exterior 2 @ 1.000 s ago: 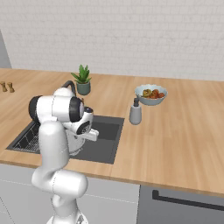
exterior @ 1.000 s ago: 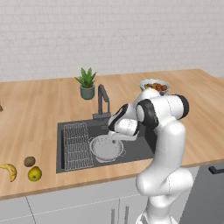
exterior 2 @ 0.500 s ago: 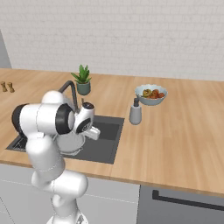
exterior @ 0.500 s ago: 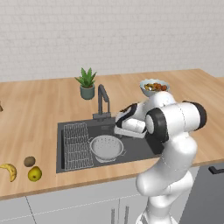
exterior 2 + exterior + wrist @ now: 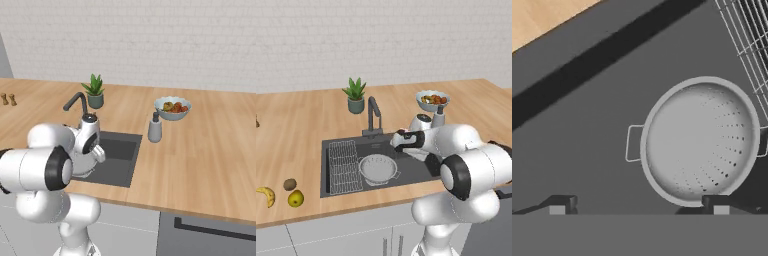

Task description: Put the colander in the sink, put the kiwi, pear, banana in the colander, and turn on the sink faucet and pour water over the colander.

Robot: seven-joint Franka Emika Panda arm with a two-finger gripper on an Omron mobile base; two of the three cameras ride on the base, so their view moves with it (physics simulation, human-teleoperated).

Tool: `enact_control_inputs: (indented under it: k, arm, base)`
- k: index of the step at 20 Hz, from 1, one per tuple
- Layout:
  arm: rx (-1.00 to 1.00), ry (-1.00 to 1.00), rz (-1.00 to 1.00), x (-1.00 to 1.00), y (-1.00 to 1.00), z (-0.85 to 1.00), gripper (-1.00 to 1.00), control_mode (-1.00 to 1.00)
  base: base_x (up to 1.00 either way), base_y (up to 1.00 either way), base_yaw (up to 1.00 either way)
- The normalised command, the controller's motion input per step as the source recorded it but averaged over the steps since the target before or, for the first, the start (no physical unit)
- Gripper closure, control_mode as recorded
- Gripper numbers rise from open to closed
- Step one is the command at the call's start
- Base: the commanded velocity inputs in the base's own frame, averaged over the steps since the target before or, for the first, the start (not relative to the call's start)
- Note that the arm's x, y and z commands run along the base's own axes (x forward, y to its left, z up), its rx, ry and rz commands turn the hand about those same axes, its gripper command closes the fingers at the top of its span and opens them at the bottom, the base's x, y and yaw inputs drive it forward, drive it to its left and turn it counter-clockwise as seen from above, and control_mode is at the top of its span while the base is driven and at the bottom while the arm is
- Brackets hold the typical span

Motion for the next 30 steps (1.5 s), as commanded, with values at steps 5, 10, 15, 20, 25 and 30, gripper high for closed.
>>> enact_control_inputs:
  k: [5,10,15,20,25,30]
  arm:
    - [0.0,0.02,-0.53,-0.37,0.05,0.47,-1.0,-1.0]
    - [0.0,0.0,-0.41,-0.36,-0.01,0.41,-1.0,-1.0]
    - [0.01,-0.01,-0.18,-0.38,0.0,0.36,-1.0,-1.0]
    - [0.02,-0.03,-0.16,-0.36,0.06,0.38,-1.0,-1.0]
    - [0.0,0.0,-0.12,-0.26,0.25,0.26,-1.0,-1.0]
    - [0.05,0.0,-0.06,-0.31,0.36,0.28,-1.0,-1.0]
  base:
    - [0.0,0.0,0.0]
    - [0.0,0.0,0.0]
    - [0.0,0.0,0.0]
    - [0.0,0.0,0.0]
    - [0.0,0.0,0.0]
    - [0.0,0.0,0.0]
